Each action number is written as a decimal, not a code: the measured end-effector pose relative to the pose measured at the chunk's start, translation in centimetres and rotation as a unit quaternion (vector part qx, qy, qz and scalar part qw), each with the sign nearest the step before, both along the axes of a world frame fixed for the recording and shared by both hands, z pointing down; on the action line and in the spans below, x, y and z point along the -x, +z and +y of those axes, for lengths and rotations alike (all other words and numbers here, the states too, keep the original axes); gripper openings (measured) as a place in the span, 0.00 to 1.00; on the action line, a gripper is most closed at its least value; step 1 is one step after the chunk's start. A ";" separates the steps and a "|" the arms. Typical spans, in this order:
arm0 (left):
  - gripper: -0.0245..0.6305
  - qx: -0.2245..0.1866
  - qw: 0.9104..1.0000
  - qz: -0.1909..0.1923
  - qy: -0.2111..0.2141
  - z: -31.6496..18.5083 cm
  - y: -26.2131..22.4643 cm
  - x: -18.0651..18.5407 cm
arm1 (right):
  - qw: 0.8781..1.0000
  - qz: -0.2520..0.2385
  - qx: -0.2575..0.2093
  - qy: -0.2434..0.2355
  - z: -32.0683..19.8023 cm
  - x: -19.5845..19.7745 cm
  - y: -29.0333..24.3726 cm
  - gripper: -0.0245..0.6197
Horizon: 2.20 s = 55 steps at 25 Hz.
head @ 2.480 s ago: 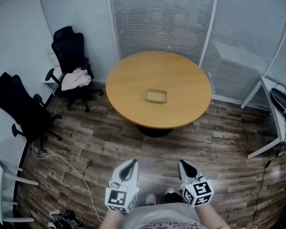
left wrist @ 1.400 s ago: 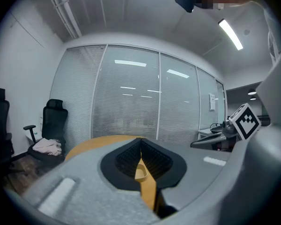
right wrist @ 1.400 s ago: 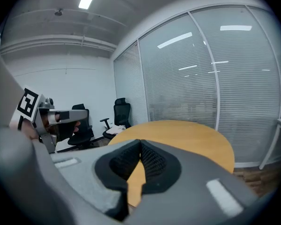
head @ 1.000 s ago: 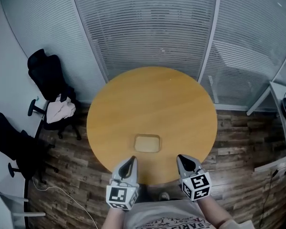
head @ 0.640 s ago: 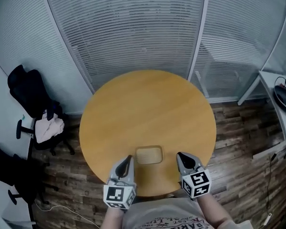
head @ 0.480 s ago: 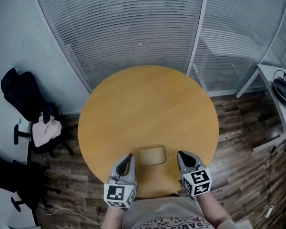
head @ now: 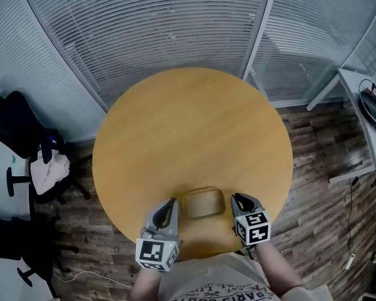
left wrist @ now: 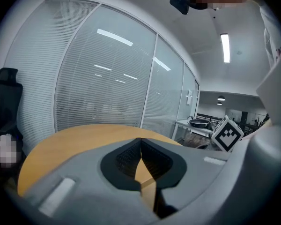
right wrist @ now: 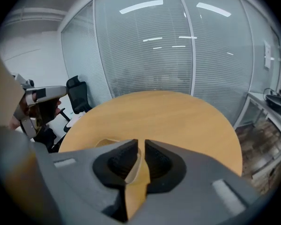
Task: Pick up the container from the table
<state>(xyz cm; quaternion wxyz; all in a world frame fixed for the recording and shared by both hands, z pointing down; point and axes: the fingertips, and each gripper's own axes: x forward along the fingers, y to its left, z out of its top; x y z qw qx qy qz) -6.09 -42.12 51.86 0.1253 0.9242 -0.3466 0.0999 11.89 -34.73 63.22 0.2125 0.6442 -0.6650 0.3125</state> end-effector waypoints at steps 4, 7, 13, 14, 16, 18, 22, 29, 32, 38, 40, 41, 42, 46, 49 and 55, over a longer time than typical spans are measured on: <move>0.05 0.022 1.000 -0.008 -0.001 -0.8 2.1 0.5 | 0.999 -0.022 0.048 0.000 -0.7 0.5 3.5 0.12; 0.05 0.033 0.999 -0.014 -0.003 -1.6 3.5 0.8 | 0.997 -0.025 0.078 0.001 -1.1 1.1 5.4 0.18; 0.05 0.056 0.998 -0.027 -0.005 -2.7 6.1 1.5 | 0.989 -0.023 0.148 -0.005 -1.4 2.0 9.1 0.18; 0.05 0.058 0.998 -0.030 -0.005 -2.7 6.5 1.6 | 0.987 -0.024 0.161 -0.006 -1.3 2.2 9.8 0.18; 0.05 0.064 0.997 -0.036 -0.007 -2.8 7.1 2.0 | 0.982 -0.035 0.185 -0.006 -1.0 2.6 11.0 0.18; 0.05 0.070 0.997 -0.040 -0.010 -3.0 7.6 2.2 | 0.978 -0.048 0.203 -0.002 -0.9 2.9 11.8 0.18; 0.05 0.074 0.996 -0.044 -0.009 -3.5 7.9 2.3 | 0.973 -0.052 0.227 0.002 -0.8 3.0 12.8 0.17; 0.05 0.073 0.996 -0.048 -0.009 -3.7 8.0 2.9 | 0.973 -0.048 0.225 0.013 -0.8 3.3 13.3 0.11; 0.05 0.071 0.996 -0.049 -0.006 -3.2 7.8 3.2 | 0.975 -0.060 0.214 0.026 -0.6 3.6 13.2 0.10; 0.05 0.065 0.997 -0.051 -0.002 -2.7 7.1 3.4 | 0.982 -0.063 0.176 0.041 -1.0 3.3 11.7 0.05; 0.05 0.061 0.997 -0.052 0.000 -2.1 6.8 3.6 | 0.984 -0.062 0.158 0.046 -1.0 3.2 10.6 0.05; 0.05 0.058 0.997 -0.052 0.001 -1.8 6.6 3.8 | 0.986 -0.062 0.151 0.048 -0.9 3.2 10.1 0.05; 0.05 0.056 0.997 -0.051 0.000 -1.6 6.4 3.9 | 0.987 -0.062 0.142 0.049 -0.9 3.2 9.4 0.05; 0.05 0.039 0.998 -0.041 -0.008 -1.2 4.7 4.2 | 0.993 -0.051 0.094 0.053 -1.4 2.4 5.7 0.05; 0.05 0.017 0.999 -0.033 -0.007 -0.8 3.0 4.4 | 0.998 -0.021 0.038 0.050 -2.0 2.2 1.9 0.05; 0.05 -0.012 1.000 -0.013 -0.018 -0.5 0.0 5.4 | 0.996 -0.003 -0.075 0.045 -3.0 3.8 -5.4 0.05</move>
